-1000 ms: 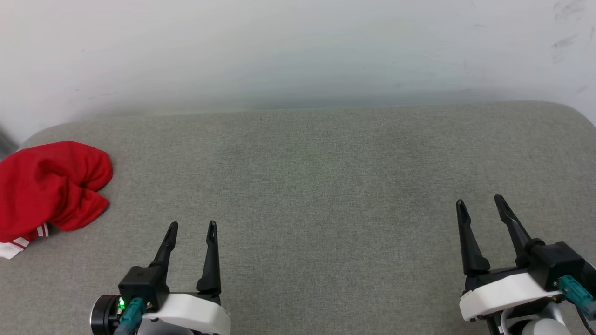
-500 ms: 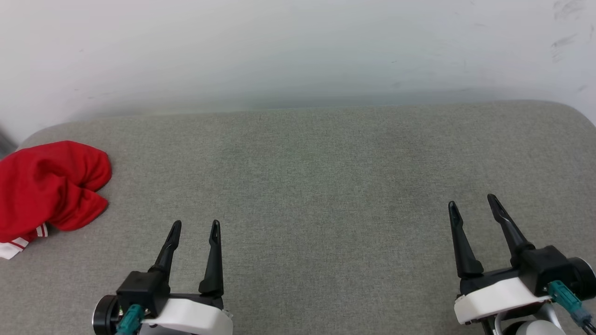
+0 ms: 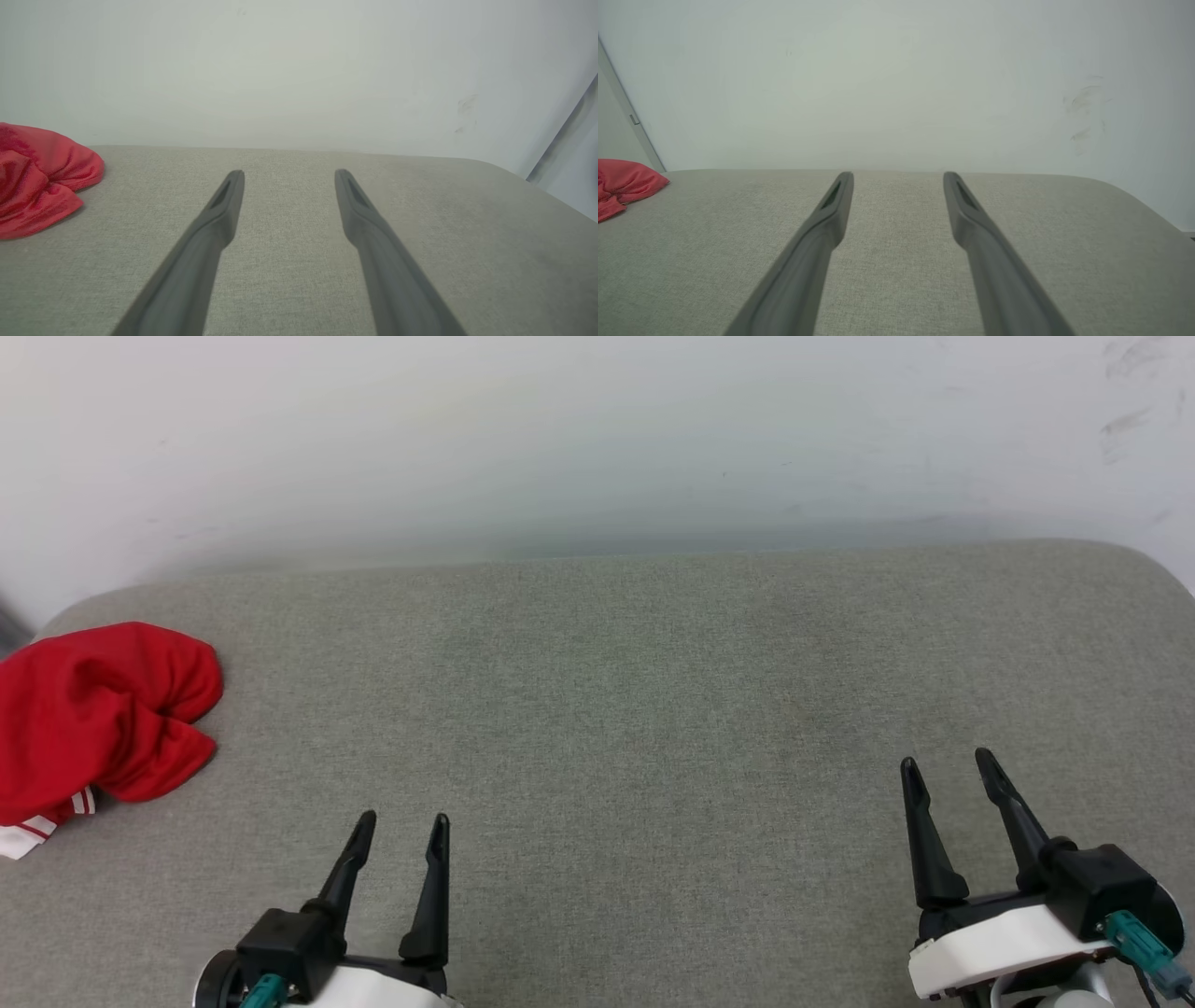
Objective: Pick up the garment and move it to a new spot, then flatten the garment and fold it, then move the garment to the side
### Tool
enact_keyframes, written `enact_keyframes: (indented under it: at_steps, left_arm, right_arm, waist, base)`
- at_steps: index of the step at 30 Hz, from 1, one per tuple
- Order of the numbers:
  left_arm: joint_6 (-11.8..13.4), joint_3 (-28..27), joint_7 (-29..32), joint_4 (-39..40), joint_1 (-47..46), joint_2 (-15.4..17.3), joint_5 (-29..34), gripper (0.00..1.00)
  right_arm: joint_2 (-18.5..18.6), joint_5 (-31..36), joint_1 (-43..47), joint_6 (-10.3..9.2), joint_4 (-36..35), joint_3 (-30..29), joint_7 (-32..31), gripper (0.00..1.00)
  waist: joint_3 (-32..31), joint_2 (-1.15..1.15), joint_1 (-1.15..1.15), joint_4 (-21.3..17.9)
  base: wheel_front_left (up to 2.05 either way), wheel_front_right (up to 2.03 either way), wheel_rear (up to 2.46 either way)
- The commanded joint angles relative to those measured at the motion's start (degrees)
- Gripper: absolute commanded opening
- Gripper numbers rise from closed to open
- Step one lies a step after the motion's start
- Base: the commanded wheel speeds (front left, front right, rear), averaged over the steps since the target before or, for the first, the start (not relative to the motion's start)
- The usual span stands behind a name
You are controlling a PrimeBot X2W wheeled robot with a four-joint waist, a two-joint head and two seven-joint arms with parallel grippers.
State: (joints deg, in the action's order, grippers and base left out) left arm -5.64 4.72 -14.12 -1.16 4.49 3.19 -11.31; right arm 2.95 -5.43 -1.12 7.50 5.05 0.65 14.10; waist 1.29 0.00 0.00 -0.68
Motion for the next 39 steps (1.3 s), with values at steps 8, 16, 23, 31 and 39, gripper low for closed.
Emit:
enact_keyframes:
  at_steps: [8, 16, 23, 31, 39]
  left_arm:
    - [-1.48, 0.17, -1.08, -1.68, 0.41, -0.28, 3.62, 1.00]
    - [-1.69, 0.19, -1.17, -2.19, 0.17, -0.32, 3.15, 1.00]
    - [-1.78, 0.41, -1.17, -2.89, 0.25, -0.33, 3.55, 1.00]
    - [-1.82, 0.55, -1.17, -2.77, -0.12, -0.32, 2.82, 1.00]
    - [-1.83, -1.32, -1.17, -2.90, -0.87, -0.31, 1.78, 1.00]
  right_arm:
    - [-0.13, 0.74, -0.25, -0.02, 1.23, 0.33, 1.13, 1.00]
    - [-0.13, 1.34, -0.57, -0.02, 1.78, 0.57, 1.12, 1.00]
    - [-0.13, 1.72, -0.50, -0.02, 1.82, 0.68, 1.12, 1.00]
    - [-0.13, 1.91, -0.05, -0.02, 1.62, 1.09, 1.12, 1.00]
    - [-0.12, 1.91, 0.43, -0.02, 1.66, 2.64, 1.12, 1.00]
  waist:
    - [0.01, 0.00, 0.00, 0.02]
    - [0.10, 0.00, 0.00, -0.06]
    - [-0.12, 0.00, 0.00, -0.03]
    - [-0.21, 0.00, 0.00, 0.82]
    - [0.33, 0.00, 0.00, 4.08]
  base:
    - [0.00, 0.00, 0.00]
    - [0.00, 0.00, 0.00]
    - [0.00, 0.00, 0.00]
    - [0.00, 0.00, 0.00]
    - [0.00, 0.00, 0.00]
